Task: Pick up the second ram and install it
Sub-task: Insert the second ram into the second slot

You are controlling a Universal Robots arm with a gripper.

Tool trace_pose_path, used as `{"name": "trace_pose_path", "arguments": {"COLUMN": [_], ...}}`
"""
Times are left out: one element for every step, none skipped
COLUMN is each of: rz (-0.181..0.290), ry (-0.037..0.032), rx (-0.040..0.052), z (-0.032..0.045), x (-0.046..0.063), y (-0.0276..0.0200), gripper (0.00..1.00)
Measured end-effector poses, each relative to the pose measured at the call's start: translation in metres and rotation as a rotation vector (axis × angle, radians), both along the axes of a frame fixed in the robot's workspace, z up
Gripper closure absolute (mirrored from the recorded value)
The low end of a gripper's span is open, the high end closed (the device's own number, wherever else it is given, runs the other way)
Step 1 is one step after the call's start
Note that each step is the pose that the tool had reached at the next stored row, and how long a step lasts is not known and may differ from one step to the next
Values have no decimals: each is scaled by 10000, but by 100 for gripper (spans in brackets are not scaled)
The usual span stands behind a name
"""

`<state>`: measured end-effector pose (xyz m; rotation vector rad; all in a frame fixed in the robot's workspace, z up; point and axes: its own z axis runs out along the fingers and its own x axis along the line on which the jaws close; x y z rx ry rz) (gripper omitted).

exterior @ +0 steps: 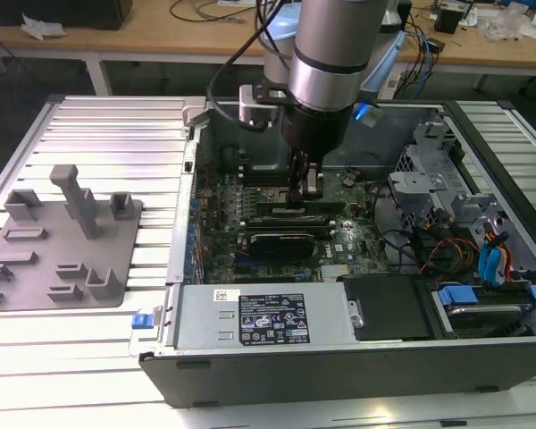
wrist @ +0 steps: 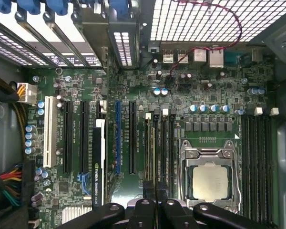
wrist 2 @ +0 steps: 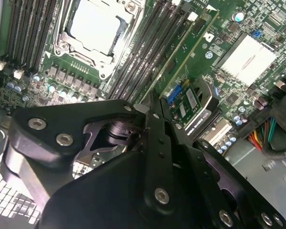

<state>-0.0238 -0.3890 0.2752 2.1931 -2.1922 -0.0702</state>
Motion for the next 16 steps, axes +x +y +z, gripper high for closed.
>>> {"name": "trace_pose_path", "arguments": {"rz": [0, -2, 1, 0, -1, -2, -1, -1, 0, 0, -1, -2, -1, 0, 1, -1], "ry": [0, 0, 0, -1, -1, 0, 0, 0, 0, 0, -1, -4, -5, -4, -3, -4], "rx": [9, 60, 91, 107, 109, 109, 108, 109, 109, 109, 110, 111, 111, 109, 108, 109], "z": [-15, -29, -40, -49, -53, -58, -63, -65, -66, -68, -71, -75, -78, -80, -80, -81], "x": [0, -1, 1, 0, -1, -5, -9, -11, -12, -13, -20, -26, -28, -29, -29, -29], "y": [0, 3, 11, 18, 20, 23, 26, 27, 28, 32, 40, 46, 47, 49, 50, 50], "gripper": [91, 91, 91, 91, 91, 91, 91, 91, 91, 91, 91, 91, 91, 91, 91, 91]}}
